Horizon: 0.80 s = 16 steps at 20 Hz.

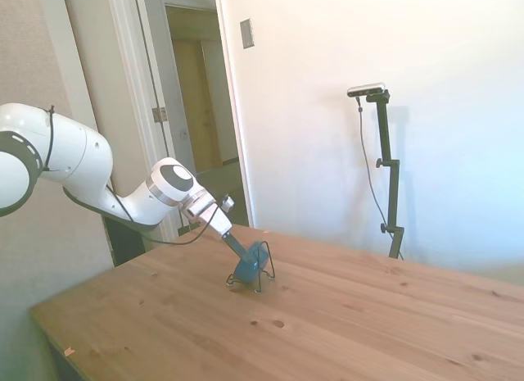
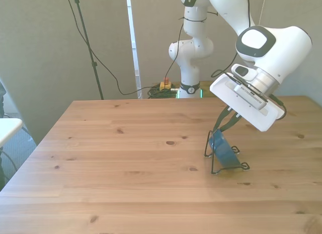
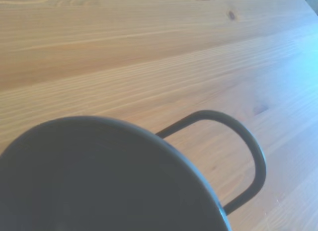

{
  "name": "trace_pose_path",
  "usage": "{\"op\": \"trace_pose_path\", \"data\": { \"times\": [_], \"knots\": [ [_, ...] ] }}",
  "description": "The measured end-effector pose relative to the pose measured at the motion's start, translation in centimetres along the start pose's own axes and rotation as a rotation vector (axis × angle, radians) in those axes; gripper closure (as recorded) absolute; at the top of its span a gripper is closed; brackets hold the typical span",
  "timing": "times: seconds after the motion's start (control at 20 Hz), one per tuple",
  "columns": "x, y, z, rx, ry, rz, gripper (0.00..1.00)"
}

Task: Unload the bowl

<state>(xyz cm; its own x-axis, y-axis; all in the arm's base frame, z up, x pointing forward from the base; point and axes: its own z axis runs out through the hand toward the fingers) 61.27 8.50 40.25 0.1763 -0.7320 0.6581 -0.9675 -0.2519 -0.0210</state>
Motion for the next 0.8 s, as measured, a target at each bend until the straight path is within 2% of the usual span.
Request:
{"op": "trace_pose_path", "data": {
  "times": [0.3,0.5,0.65,0.8],
  "knots": [
    [-0.2,0.1,-0.3,-0.014,0.034,0.008,1.0],
    [-0.3,-0.2,-1.8,-0.007,0.047,0.011,1.0],
    [-1.2,-0.9,-4.6,0.043,0.042,0.002,1.0],
    [-2.4,-0.3,-8.7,0.159,-0.021,-0.052,1.0]
  ]
}}
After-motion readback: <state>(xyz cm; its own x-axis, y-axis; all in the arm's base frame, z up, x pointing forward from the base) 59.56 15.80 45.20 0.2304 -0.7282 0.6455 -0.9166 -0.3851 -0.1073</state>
